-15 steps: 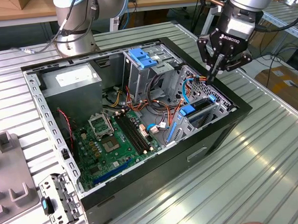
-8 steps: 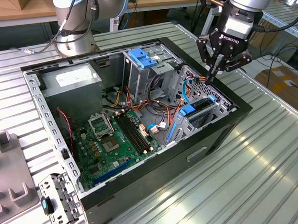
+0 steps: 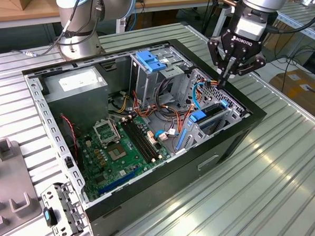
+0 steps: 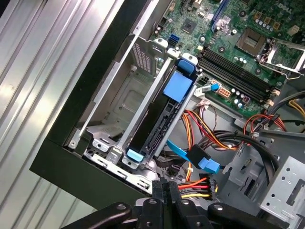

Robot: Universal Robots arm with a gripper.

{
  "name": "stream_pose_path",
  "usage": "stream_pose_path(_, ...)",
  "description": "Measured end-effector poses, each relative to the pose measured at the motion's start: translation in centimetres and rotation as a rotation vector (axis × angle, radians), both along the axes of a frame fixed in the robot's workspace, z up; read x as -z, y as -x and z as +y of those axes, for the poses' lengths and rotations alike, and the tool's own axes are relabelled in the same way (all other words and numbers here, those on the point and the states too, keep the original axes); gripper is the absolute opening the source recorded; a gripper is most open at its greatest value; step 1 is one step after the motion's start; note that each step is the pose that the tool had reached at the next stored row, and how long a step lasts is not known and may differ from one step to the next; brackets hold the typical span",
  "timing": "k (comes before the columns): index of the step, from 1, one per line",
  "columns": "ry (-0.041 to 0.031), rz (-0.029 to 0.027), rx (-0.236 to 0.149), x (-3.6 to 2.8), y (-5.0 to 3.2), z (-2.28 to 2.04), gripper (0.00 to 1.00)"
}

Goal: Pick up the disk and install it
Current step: 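Insert the first disk wire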

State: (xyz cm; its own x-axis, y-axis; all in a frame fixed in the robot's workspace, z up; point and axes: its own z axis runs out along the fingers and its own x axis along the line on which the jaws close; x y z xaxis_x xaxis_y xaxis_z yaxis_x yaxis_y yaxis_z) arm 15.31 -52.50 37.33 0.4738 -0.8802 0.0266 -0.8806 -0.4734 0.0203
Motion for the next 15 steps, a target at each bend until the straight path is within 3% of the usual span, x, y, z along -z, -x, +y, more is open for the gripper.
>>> stream_pose_path(15, 0.0, 0.0, 0.12, 0.03, 0.25, 0.0, 0.16)
